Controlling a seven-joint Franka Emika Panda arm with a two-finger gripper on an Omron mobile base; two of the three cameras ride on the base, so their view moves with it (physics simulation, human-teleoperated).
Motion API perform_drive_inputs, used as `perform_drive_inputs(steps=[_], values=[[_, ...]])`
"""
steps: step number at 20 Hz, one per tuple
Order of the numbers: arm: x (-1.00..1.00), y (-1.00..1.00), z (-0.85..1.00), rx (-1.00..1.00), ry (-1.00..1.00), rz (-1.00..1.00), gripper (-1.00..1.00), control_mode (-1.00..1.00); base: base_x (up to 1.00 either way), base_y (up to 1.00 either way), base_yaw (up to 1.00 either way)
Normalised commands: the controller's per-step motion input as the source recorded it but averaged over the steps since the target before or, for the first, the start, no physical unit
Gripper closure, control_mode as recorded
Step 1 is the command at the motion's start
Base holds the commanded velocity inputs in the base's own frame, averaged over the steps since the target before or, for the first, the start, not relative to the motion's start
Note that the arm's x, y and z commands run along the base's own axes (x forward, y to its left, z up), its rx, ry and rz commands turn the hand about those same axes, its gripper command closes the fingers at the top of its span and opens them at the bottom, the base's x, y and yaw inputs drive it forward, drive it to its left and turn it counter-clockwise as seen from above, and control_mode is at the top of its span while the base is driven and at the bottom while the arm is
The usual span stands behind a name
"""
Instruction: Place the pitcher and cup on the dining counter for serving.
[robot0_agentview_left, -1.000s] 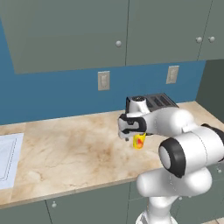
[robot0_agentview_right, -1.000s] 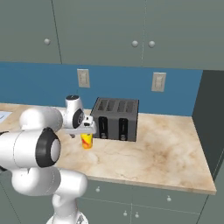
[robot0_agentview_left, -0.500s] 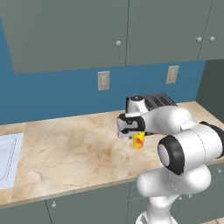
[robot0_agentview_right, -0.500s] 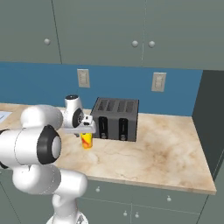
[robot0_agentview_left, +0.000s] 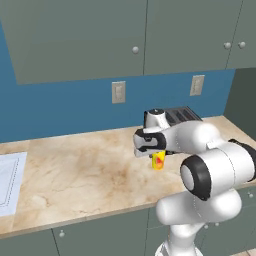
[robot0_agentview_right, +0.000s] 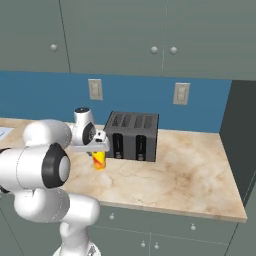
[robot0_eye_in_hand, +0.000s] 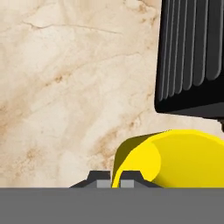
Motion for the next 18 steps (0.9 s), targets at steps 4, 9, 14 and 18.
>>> perform_drive_inputs(steps=[4,9,14,18], values=[[-0.26,0.03,0.23,0.00,-0.08,0.00,1.00,-1.00,0.00,0.00,0.00],[-0.39,0.20,0.53,0.00,-0.12,0.00,1.00,-1.00,0.00,0.00,0.00],[-0.31,0.34,0.77,0.00,-0.13,0.00,1.00,-1.00,0.00,0.00,0.00],[-0.49,0.18,0.86,0.00,-0.15,0.01,1.00,-1.00,0.00,0.00,0.00]])
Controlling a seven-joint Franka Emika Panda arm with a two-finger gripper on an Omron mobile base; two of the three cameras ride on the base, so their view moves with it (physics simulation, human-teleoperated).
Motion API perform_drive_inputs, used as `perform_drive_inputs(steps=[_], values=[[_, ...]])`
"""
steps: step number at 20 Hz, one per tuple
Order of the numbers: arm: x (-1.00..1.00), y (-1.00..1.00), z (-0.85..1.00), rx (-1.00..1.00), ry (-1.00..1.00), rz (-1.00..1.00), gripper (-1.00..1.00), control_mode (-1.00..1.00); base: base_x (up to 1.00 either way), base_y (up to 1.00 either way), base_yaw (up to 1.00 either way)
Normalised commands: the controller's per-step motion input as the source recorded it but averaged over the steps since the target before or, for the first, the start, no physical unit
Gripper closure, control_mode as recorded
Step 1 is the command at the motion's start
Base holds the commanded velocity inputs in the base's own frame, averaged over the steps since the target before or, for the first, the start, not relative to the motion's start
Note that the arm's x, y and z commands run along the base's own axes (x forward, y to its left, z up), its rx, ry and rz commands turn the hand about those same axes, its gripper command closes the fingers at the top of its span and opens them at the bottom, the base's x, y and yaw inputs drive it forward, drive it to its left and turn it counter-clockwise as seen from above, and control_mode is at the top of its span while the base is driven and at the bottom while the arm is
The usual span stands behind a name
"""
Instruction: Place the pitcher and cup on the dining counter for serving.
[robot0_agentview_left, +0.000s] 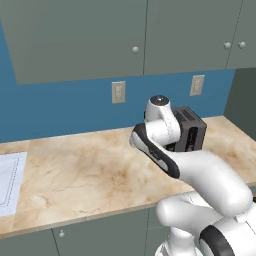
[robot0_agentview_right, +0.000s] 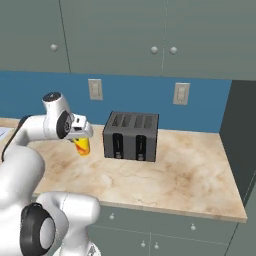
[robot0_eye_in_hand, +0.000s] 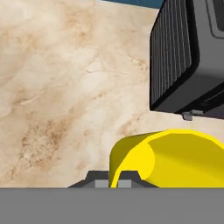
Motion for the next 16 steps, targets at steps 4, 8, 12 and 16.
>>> perform_drive_inputs(steps=[4,8,12,16], values=[[-0.57,0.13,0.45,-0.06,-0.25,0.07,1.00,-1.00,0.00,0.00,0.00],[-0.30,0.00,0.29,0.00,-0.10,0.05,1.00,-1.00,0.00,0.00,0.00],[-0.01,0.00,0.11,0.00,0.00,0.00,1.00,-1.00,0.00,0.00,0.00],[0.04,0.00,0.00,0.00,0.02,0.01,1.00,-1.00,0.00,0.00,0.00]])
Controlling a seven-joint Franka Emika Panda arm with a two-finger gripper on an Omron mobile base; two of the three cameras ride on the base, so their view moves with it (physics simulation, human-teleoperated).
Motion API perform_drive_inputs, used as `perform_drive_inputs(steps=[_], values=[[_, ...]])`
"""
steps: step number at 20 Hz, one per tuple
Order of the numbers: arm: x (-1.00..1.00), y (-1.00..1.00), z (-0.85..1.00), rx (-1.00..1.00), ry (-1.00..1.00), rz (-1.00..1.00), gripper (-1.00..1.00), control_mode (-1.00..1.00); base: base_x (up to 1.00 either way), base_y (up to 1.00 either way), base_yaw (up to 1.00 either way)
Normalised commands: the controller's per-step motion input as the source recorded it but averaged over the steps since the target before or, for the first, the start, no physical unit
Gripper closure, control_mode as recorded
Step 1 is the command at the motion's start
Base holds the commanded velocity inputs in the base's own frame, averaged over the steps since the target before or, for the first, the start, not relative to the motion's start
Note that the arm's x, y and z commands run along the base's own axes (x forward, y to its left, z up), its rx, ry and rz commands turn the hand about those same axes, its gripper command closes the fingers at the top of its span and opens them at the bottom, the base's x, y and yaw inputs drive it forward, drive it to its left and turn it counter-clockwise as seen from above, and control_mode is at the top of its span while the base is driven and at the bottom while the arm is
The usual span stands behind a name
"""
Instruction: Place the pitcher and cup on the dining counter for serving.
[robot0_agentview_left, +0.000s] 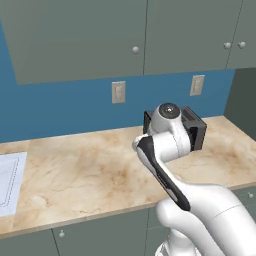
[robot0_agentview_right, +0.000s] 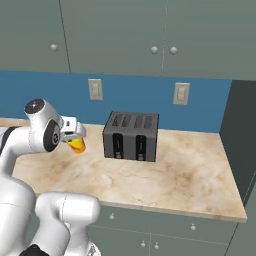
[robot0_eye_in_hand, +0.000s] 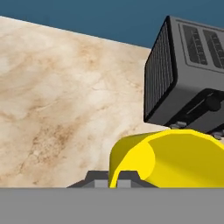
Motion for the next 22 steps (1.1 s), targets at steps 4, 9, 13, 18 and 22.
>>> perform_drive_inputs(steps=[4,9,13,18,22], values=[[0.00,0.00,0.01,0.00,0.01,0.03,1.00,1.00,-0.25,0.00,0.21],[0.00,0.00,0.00,0.00,0.00,0.00,1.00,1.00,-0.80,0.12,0.63],[0.00,0.00,0.00,0.00,0.00,0.00,1.00,1.00,-0.40,0.09,0.97],[0.00,0.00,0.00,0.00,0.00,0.00,1.00,1.00,-0.05,0.00,1.00],[0.00,0.00,0.00,0.00,0.00,0.00,1.00,1.00,0.00,0.00,1.00]])
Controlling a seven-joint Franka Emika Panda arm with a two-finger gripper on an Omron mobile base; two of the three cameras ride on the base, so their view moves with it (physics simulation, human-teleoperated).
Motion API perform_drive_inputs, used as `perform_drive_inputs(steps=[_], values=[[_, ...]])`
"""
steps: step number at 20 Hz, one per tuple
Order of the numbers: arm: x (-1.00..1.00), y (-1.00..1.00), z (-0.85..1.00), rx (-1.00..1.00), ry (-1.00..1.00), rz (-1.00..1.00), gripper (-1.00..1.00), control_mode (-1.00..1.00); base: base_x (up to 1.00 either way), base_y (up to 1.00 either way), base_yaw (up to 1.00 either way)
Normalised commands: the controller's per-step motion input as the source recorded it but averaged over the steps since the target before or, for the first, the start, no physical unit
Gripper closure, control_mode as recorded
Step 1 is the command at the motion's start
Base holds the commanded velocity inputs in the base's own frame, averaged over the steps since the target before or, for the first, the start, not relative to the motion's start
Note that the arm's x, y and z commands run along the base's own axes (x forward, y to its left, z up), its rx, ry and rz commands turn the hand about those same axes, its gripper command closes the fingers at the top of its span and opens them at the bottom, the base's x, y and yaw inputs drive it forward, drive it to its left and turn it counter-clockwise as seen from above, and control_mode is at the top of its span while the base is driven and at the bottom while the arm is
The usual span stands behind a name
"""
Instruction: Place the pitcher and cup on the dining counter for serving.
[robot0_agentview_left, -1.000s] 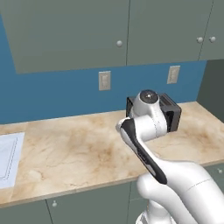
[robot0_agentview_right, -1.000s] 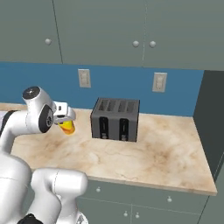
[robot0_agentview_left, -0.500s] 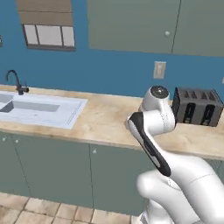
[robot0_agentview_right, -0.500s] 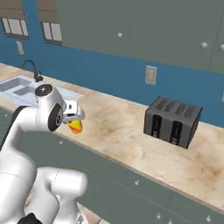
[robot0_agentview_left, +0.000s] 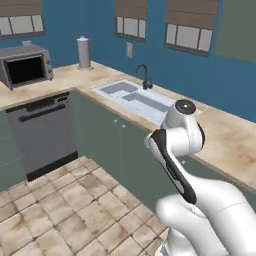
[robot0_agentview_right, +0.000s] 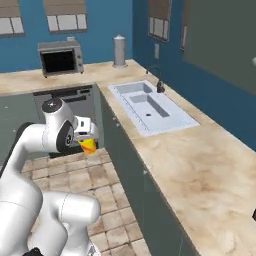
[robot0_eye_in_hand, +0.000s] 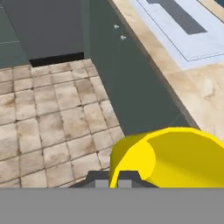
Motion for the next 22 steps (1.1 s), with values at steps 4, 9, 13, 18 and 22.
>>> perform_drive_inputs(steps=[4,9,13,18,22], values=[[0.00,0.00,0.00,0.00,0.00,0.00,1.00,1.00,0.00,0.00,1.00],[0.00,0.00,0.00,0.00,0.00,0.00,1.00,1.00,0.00,0.00,1.00],[0.00,0.00,0.00,0.00,0.00,0.00,1.00,1.00,0.05,0.03,0.99],[0.00,0.00,0.00,0.00,0.00,0.00,1.00,1.00,0.45,0.03,0.86],[0.00,0.00,0.00,0.00,0.00,0.00,1.00,1.00,0.82,0.00,0.73]])
